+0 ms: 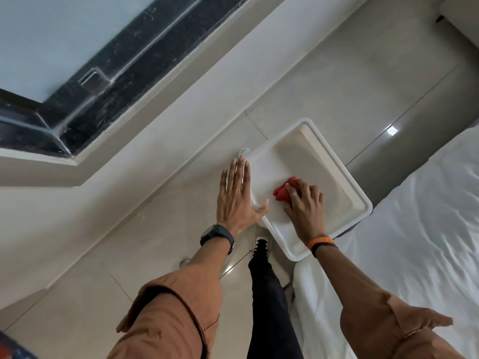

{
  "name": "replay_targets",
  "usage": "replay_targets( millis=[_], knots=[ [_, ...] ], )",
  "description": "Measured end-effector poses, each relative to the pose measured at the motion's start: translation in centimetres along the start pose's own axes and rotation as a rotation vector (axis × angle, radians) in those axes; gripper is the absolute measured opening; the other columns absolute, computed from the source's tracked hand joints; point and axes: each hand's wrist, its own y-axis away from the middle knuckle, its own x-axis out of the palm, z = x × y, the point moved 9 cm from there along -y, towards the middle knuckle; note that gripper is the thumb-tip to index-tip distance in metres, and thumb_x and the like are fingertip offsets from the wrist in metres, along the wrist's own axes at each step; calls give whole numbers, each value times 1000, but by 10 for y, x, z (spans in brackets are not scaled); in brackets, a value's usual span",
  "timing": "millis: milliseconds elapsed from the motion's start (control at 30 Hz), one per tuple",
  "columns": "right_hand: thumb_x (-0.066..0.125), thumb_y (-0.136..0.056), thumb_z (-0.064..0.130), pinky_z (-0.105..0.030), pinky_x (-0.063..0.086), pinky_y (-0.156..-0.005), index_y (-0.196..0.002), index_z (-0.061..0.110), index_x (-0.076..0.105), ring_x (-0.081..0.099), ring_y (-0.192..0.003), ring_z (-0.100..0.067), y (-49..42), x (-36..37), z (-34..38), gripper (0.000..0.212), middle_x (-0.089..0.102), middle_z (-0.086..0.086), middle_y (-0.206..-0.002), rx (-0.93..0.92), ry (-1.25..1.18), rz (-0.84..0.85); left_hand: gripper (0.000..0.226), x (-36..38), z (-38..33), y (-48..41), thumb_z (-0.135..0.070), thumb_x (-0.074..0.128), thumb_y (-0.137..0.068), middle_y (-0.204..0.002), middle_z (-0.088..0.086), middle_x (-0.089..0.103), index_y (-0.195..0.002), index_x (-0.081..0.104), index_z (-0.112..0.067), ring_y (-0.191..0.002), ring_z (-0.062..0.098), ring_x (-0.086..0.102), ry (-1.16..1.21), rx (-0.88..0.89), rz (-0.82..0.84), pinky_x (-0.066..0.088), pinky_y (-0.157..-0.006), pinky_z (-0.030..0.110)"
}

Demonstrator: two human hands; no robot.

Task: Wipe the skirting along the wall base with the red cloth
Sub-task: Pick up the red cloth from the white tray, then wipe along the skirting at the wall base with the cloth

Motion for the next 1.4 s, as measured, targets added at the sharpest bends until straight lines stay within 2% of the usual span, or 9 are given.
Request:
replay_targets(
  millis=[133, 333, 500, 633, 800, 1000, 1067, 1267, 1400],
  knots=[
    [75, -91, 17, -51, 48, -85, -130, 9, 62, 53, -108, -41, 3, -12, 4, 42, 56, -18, -135, 42, -48, -22, 111, -15, 6, 12, -66, 50, -86, -176, 19, 9, -168, 15, 1, -164, 33, 7, 7, -12, -28, 16, -132, 53],
    [77, -81, 8, -50, 47, -83, -122, 9, 64, 52, -106, -37, 21, -54, 38, 44, 59, -15, -129, 149, -169, -226, 113, -50, 47, 56, -59, 69, -87, -175, 23, 12, -166, 17, 2, -163, 38, 10, 68, -50, -99, 16, -132, 56],
    [79, -78, 13, -48, 43, -87, -124, 11, 63, 51, -108, -35, 45, -67, 117, 49, 59, -15, -129, 124, -232, -402, 107, -74, 125, 115, -64, 54, -89, -174, 23, 18, -166, 23, 3, -163, 38, 14, 62, -104, -166, 20, -131, 57],
    [81, -77, 11, -50, 46, -90, -125, 11, 63, 52, -108, -36, 71, -40, 205, 51, 59, -15, -129, 83, -321, -458, 109, -74, 209, 170, -56, 65, -82, -174, 21, 22, -166, 25, 1, -163, 37, 16, -3, -104, -183, 17, -132, 55],
    [81, -75, 8, -52, 49, -93, -122, 7, 67, 55, -110, -37, 86, 42, 316, 50, 62, -16, -126, 89, -438, -372, 104, -47, 319, 227, -56, 61, -84, -173, 21, 23, -165, 29, 1, -162, 37, 18, -85, -59, -161, 16, -132, 55],
    [81, -77, 10, -48, 48, -96, -126, 6, 66, 55, -113, -36, 76, 186, 415, 51, 61, -16, -128, 87, -560, -181, 102, 38, 436, 263, -56, 57, -86, -173, 20, 23, -166, 28, 0, -162, 37, 17, -165, -61, -113, 14, -132, 55],
    [80, -78, 9, -50, 49, -96, -126, 6, 66, 55, -112, -35, 67, 244, 436, 50, 62, -14, -127, 85, -588, -146, 101, 73, 473, 263, -56, 55, -85, -174, 19, 23, -166, 29, 0, -163, 36, 16, -215, -63, -118, 10, -133, 54],
    [73, -84, 15, -47, 46, -103, -133, 14, 61, 50, -119, -30, 30, 419, 470, 51, 60, -9, -133, 120, -591, -41, 110, 185, 573, 247, -52, 71, -82, -174, 20, 20, -167, 24, 1, -163, 37, 15, -345, -4, -113, 12, -132, 58],
    [72, -84, 19, -46, 45, -102, -135, 14, 59, 51, -120, -31, -1, 488, 486, 52, 60, -9, -133, 98, -542, -10, 110, 227, 617, 237, -56, 62, -88, -176, 19, 11, -169, 13, 0, -164, 36, 5, -453, 22, -68, 7, -133, 57]
  ],
)
